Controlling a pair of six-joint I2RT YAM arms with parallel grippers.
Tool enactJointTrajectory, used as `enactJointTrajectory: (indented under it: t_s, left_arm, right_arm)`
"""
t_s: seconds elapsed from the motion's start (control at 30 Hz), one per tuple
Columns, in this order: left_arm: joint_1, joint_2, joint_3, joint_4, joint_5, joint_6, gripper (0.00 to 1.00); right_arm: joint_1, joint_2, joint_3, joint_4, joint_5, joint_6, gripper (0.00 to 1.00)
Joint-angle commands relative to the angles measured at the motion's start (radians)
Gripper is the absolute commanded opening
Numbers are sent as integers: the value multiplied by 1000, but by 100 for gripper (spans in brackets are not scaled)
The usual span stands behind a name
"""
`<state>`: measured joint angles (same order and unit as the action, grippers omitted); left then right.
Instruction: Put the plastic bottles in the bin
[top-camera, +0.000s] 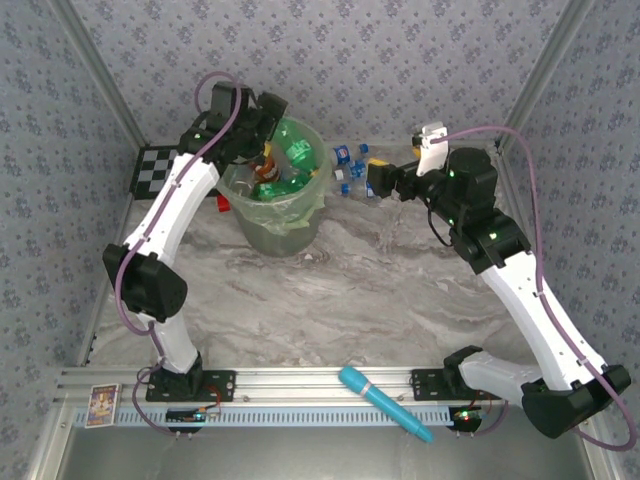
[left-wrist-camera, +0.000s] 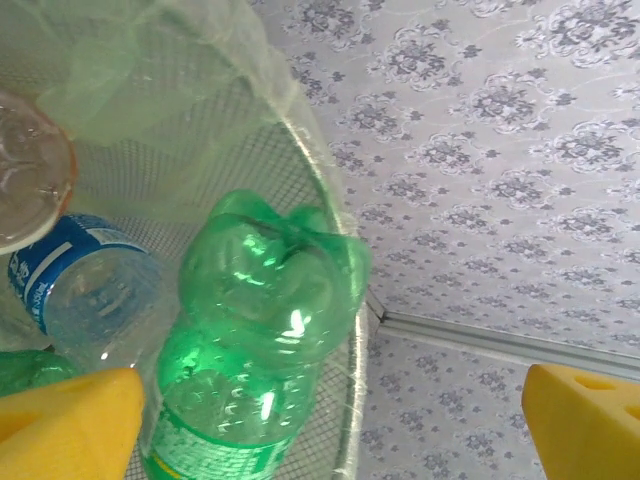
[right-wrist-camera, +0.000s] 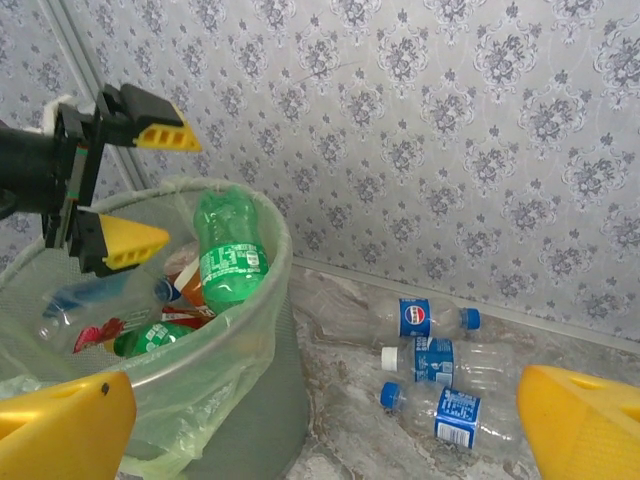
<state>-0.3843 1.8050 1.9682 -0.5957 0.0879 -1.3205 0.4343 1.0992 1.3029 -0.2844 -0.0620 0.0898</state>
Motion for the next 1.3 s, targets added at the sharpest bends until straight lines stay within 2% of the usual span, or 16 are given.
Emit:
enactJointTrajectory:
  t_s: [0.0, 0.23, 0.5, 0.63, 0.9, 1.1, 1.27]
  left_arm:
    - [4, -23, 27, -49, -23, 14, 97]
    - [7, -55, 30, -63, -44, 42, 96]
    - [-14, -42, 102, -6, 23, 80, 93]
    - [-29, 7, 156, 46, 93, 74, 91]
    - [-43, 160, 332, -32, 131, 112, 92]
    - [-25, 182, 288, -66, 130, 135, 93]
    - [12, 101, 155, -73, 74, 143, 93]
  right_arm:
    - [1, -21, -11, 16, 17, 21, 99]
    - [6, -17, -10, 22, 17, 25, 99]
    - [16, -16, -14, 15, 26, 25, 99]
    - [19, -16, -16, 16, 29, 27, 99]
    - [23, -14, -21, 12, 33, 31, 99]
    - [30, -15, -16, 4, 37, 31, 99]
    - [36, -18, -20, 3, 46, 31, 99]
